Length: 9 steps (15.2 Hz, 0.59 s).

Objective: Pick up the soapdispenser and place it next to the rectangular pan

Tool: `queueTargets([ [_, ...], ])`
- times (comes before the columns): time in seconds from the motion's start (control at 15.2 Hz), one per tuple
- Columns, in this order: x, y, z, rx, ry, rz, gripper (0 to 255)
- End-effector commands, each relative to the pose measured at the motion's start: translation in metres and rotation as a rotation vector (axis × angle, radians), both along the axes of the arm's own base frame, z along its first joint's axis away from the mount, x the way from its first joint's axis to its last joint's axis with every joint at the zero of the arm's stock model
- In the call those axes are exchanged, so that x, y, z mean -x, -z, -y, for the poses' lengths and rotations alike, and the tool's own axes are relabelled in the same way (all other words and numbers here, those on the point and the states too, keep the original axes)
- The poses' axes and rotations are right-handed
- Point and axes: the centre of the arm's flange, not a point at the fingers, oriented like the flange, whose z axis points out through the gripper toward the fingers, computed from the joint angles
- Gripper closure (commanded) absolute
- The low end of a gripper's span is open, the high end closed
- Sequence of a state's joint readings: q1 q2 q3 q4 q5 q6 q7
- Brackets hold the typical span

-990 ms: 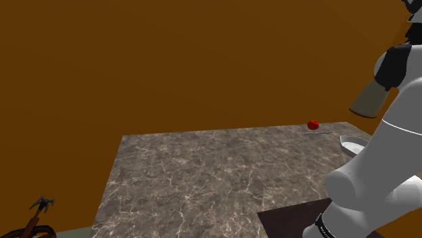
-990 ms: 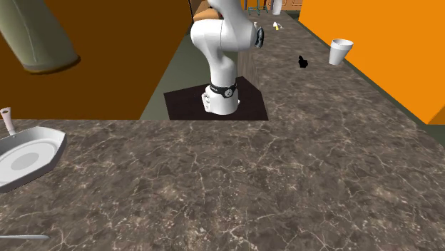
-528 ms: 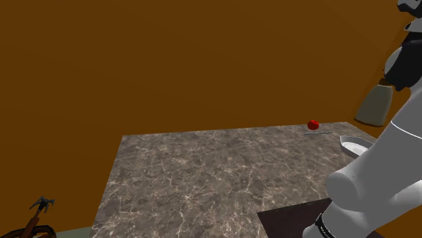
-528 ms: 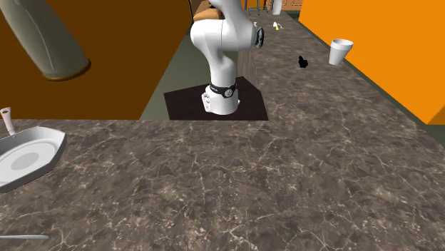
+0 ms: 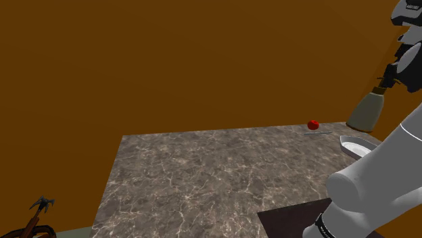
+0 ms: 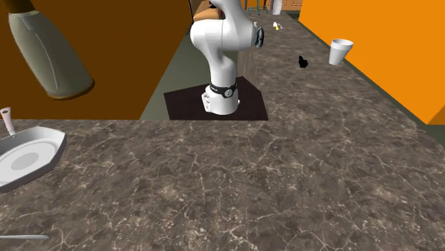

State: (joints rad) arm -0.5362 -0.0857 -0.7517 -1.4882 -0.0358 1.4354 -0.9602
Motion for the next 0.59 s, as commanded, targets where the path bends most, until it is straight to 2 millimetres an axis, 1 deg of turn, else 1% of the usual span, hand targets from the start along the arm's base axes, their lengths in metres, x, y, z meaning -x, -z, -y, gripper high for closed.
queueTargets([
  [0.0, 0.002, 0.011, 0.000, 0.001, 0.000, 0.000, 255],
  [0.53, 0.002, 0.053, 0.000, 0.001, 0.000, 0.000, 255],
])
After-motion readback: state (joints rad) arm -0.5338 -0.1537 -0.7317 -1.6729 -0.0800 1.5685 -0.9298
